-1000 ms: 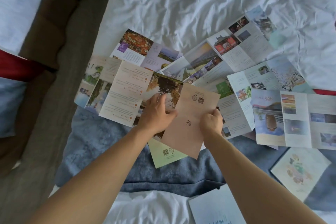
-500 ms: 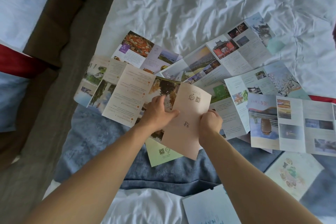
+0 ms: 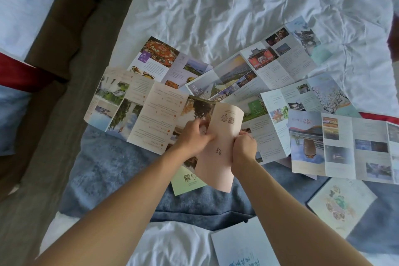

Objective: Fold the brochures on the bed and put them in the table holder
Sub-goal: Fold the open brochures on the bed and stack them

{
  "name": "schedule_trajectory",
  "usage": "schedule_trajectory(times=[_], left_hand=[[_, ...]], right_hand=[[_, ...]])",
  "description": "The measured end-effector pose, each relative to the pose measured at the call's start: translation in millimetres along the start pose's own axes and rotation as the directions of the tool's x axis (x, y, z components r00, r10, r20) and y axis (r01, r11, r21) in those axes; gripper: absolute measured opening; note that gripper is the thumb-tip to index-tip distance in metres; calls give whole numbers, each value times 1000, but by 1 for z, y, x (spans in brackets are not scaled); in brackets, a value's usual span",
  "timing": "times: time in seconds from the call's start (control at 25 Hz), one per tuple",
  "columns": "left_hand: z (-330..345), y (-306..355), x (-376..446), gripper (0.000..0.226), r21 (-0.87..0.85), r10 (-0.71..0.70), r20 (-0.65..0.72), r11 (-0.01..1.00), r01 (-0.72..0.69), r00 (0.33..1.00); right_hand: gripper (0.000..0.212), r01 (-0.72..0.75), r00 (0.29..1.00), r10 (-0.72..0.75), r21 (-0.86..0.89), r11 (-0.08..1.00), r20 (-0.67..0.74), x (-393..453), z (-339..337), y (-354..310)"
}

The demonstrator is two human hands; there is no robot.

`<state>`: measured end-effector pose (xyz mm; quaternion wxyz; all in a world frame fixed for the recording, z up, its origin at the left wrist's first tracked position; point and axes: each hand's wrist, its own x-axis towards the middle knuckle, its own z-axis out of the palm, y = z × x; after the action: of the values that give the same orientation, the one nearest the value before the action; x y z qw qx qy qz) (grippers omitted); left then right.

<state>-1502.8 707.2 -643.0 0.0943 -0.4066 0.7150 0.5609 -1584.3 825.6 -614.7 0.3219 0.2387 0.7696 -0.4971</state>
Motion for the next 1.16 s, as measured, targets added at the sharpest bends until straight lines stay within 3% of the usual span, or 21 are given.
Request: schedule_trajectory(times=[0.12, 0.2, 0.28, 0.4, 0.48, 0.6, 0.72, 0.84, 0.96, 1.16], left_hand=[[-6, -1, -3, 95, -35, -50, -50, 998, 48, 998], [-9, 0, -9, 104, -80, -49, -10, 996, 48, 999], [-8, 0, -13, 95, -204, -10, 82, 979, 26, 997], [0, 0, -22, 91, -338, -58, 222, 932, 133, 973], [2, 0, -27, 68, -335, -50, 262, 932, 139, 964], [1, -5, -29, 35, -333, -76, 222, 931, 149, 972], [0, -10, -26, 22, -122, -59, 114, 990, 73, 992], [-7, -14, -24, 26, 94, -48, -32, 994, 51, 998], [-14, -28, -22, 19, 289, 20, -123, 957, 16, 992], [-19, -58, -28, 65, 507, 188, -80, 853, -122, 979]], right_hand=[[24, -79, 997, 76, 80, 994, 31, -3, -5, -3], [24, -91, 996, 91, 33, 995, 1, -4, -7, -7], [28, -68, 998, 68, -54, 996, -10, -8, -8, -7], [32, -107, 984, 99, 48, 993, 146, -14, -5, -3], [38, -131, 973, 115, 65, 989, 201, -14, -4, 1], [49, -109, 992, 111, -45, 993, 51, -11, -5, 3], [43, 2, 999, -11, -236, 972, -37, -9, -8, 11], [35, 130, 991, -110, -395, 910, 73, -7, -8, 31], [39, 147, 984, -80, -479, 866, 158, -11, -2, 43], [63, 148, 978, -61, -464, 873, 199, -13, 13, 58]])
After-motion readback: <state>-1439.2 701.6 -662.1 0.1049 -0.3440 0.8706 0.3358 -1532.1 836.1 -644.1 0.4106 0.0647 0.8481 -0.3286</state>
